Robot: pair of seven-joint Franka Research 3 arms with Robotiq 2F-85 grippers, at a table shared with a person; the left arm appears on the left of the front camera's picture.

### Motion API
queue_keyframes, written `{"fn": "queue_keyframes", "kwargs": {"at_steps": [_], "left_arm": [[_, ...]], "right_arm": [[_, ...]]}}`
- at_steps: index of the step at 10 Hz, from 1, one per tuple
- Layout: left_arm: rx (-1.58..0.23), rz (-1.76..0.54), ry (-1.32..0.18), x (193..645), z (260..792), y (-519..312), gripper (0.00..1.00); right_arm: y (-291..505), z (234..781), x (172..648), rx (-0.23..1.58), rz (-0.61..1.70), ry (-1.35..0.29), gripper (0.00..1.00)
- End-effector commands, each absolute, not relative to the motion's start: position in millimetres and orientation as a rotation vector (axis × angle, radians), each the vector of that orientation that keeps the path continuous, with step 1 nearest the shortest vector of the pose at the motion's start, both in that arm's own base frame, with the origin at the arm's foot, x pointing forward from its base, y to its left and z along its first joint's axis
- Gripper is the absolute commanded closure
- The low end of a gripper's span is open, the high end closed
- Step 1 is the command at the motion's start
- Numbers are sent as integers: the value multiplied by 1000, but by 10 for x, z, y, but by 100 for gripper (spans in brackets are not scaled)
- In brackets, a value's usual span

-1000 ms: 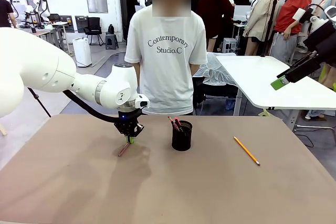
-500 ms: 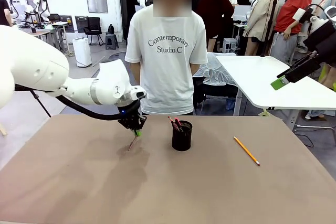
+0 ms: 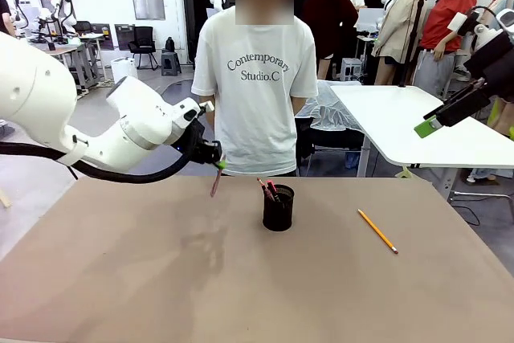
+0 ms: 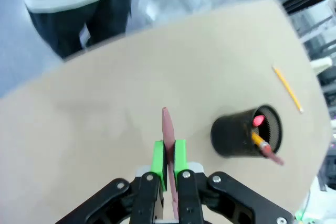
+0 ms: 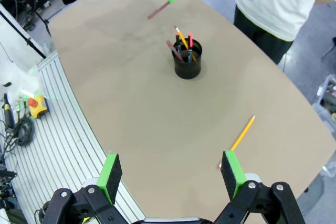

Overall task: Place the pens into the pen holder.
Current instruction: Pick up a writing instrument from the table and place it into the Pen holder.

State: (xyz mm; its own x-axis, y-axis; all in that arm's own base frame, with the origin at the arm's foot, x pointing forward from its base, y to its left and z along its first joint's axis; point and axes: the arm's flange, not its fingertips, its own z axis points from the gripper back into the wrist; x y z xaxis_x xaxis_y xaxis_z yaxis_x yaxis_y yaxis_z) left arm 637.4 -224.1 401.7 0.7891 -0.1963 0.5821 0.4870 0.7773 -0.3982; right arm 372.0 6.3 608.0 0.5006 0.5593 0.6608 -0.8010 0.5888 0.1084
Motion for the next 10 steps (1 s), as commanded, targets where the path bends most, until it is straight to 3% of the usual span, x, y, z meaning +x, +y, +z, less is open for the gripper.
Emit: {"fn": "queue_keyframes", "kwargs": {"at_steps": [1, 5, 10], "left_arm": [[-595, -474, -785, 6100, 3993, -2107, 100], [-698, -819, -1203, 5779, 4408, -1866, 100], [-801, -1055, -1307, 5658, 4468, -1815, 100]], "right_arm": [[69, 6097, 3725, 457, 853, -630, 0], [69, 6097, 3725, 457, 853, -630, 0], [69, 6097, 3725, 457, 853, -630, 0]]}}
